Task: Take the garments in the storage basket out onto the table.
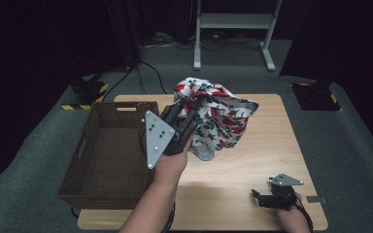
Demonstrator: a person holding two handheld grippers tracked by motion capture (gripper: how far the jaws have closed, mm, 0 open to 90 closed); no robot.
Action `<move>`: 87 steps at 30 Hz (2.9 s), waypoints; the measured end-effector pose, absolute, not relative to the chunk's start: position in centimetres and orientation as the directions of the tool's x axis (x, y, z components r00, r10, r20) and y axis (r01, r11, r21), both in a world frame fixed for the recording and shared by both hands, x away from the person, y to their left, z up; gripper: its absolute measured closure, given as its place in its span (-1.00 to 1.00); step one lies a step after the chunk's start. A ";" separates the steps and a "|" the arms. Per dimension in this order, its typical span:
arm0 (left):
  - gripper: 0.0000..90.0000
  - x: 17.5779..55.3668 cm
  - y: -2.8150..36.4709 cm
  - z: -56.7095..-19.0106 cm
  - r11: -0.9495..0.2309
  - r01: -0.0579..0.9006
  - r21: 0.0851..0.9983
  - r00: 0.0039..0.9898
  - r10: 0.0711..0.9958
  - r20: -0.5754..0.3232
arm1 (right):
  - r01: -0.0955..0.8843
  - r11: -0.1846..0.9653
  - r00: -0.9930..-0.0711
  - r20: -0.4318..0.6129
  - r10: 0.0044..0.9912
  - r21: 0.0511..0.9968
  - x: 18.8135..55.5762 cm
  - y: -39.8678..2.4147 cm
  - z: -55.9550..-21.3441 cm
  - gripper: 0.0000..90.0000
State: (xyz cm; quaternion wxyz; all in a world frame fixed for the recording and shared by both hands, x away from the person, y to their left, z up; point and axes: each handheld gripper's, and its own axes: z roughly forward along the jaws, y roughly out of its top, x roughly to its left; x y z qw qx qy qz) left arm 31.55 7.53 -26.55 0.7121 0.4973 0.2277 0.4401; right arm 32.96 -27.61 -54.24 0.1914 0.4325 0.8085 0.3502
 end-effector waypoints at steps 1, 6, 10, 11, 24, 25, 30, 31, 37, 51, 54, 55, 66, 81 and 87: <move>0.71 31.6 7.3 -26.5 0.118 -0.402 0.908 0.513 0.851 0.116 | 0.564 0.381 -0.553 -0.007 0.833 0.732 33.0 -27.6 -54.2 -0.71; 0.71 32.1 6.2 -26.8 0.127 -0.393 0.911 0.532 0.839 0.113 | 0.565 0.380 -0.554 -0.005 0.832 0.732 33.0 -27.6 -54.2 -0.71; 0.71 32.3 5.3 -27.2 0.129 -0.381 0.916 0.544 0.832 0.109 | 0.567 0.377 -0.552 -0.002 0.834 0.733 33.0 -27.6 -54.2 -0.71; 0.71 32.3 5.1 -27.3 0.128 -0.378 0.917 0.547 0.830 0.109 | 0.567 0.378 -0.552 -0.003 0.834 0.732 33.0 -27.6 -54.2 -0.71; 0.71 33.3 3.3 -29.2 0.132 -0.333 0.934 0.578 0.811 0.092 | 0.561 0.387 -0.561 -0.007 0.828 0.732 33.0 -27.6 -54.2 -0.72; 0.71 33.4 3.3 -29.4 0.130 -0.329 0.935 0.578 0.811 0.090 | 0.561 0.387 -0.562 -0.007 0.827 0.732 33.0 -27.6 -54.2 -0.72; 0.71 33.6 3.3 -30.4 0.132 -0.305 0.943 0.575 0.815 0.072 | 0.560 0.390 -0.563 -0.010 0.826 0.731 33.0 -27.6 -54.2 -0.71; 0.71 33.6 3.3 -30.6 0.130 -0.302 0.945 0.575 0.815 0.071 | 0.560 0.391 -0.564 -0.010 0.826 0.731 33.0 -27.6 -54.2 -0.72; 0.71 33.9 3.1 -31.7 0.136 -0.277 0.951 0.583 0.811 0.054 | 0.558 0.392 -0.566 -0.010 0.824 0.731 33.0 -27.5 -54.2 -0.72; 0.71 31.5 2.5 -32.8 0.141 -0.251 0.958 0.590 0.806 0.037 | 0.558 0.393 -0.569 -0.008 0.823 0.731 33.0 -27.5 -54.2 -0.71; 0.71 31.4 2.5 -33.8 0.135 -0.221 0.966 0.588 0.809 0.022 | 0.558 0.393 -0.569 -0.008 0.822 0.731 33.0 -27.5 -54.2 -0.71; 0.71 31.5 2.5 -34.2 0.135 -0.207 0.969 0.586 0.810 0.012 | 0.558 0.393 -0.569 -0.009 0.822 0.731 33.0 -27.5 -54.2 -0.71; 0.71 30.4 3.8 -37.2 0.109 -0.134 0.985 0.568 0.823 -0.014 | 0.557 0.394 -0.570 -0.008 0.821 0.731 33.0 -27.5 -54.2 -0.71; 0.70 33.9 2.6 -42.4 0.021 0.051 0.998 0.558 0.829 -0.046 | 0.556 0.395 -0.570 -0.010 0.821 0.732 32.9 -27.5 -54.2 -0.71; 0.69 36.6 1.5 -45.2 -0.043 0.158 0.986 0.539 0.841 -0.050 | 0.557 0.393 -0.570 -0.007 0.822 0.731 32.9 -27.5 -54.2 -0.71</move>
